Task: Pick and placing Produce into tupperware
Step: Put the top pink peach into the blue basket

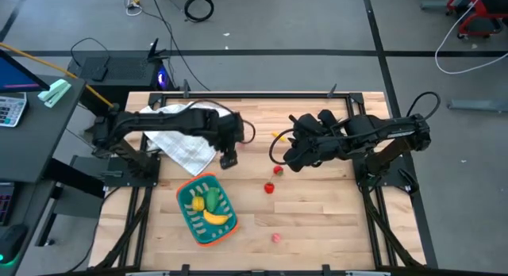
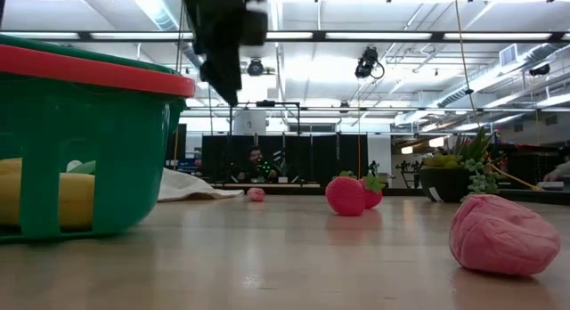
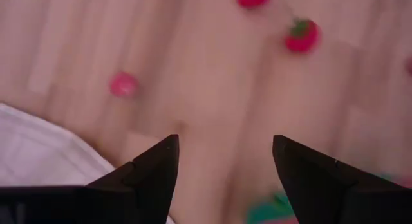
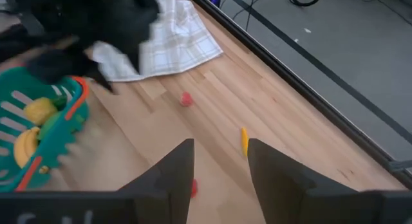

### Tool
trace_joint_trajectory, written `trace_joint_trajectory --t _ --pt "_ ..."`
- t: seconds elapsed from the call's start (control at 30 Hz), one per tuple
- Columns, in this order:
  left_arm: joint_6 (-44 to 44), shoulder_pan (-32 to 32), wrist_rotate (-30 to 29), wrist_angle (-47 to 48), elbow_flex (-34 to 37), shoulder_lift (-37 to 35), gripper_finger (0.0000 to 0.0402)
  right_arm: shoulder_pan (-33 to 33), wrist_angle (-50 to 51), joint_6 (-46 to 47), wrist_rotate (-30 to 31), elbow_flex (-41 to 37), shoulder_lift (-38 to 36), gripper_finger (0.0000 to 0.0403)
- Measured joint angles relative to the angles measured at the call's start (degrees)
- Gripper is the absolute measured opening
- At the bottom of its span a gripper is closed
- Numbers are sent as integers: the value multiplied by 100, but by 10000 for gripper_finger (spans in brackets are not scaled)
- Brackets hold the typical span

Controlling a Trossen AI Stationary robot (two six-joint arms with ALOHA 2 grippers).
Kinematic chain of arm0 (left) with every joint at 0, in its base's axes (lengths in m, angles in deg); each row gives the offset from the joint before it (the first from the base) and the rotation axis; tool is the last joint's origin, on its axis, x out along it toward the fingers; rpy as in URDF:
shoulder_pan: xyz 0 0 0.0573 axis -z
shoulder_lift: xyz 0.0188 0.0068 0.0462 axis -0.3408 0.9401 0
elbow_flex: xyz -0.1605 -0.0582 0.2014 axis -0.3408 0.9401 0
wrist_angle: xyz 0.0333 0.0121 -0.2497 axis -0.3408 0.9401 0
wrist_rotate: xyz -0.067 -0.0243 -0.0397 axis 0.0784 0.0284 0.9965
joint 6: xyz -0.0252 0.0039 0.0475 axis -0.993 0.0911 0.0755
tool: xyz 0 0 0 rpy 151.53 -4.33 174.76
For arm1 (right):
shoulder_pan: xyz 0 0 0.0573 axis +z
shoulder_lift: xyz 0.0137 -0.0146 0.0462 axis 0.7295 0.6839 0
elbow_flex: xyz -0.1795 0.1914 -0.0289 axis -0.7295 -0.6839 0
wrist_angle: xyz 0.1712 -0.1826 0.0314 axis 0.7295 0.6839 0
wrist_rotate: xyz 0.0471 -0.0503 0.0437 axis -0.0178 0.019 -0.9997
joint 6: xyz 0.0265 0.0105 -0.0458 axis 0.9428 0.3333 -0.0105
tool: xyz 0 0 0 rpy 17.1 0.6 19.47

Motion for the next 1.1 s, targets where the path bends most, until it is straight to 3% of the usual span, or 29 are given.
trace_joint_trajectory --t 0.37,0.63,1.1 --pt "-382 -1077 171 -1794 1311 437 249 2 -261 138 102 -2 2 155" --pt "-583 -1098 373 -2842 1355 1081 245 2 -382 141 249 -2 2 155" --pt "-634 -1106 -481 -3002 1354 1621 244 0 -427 139 267 -2 2 155"
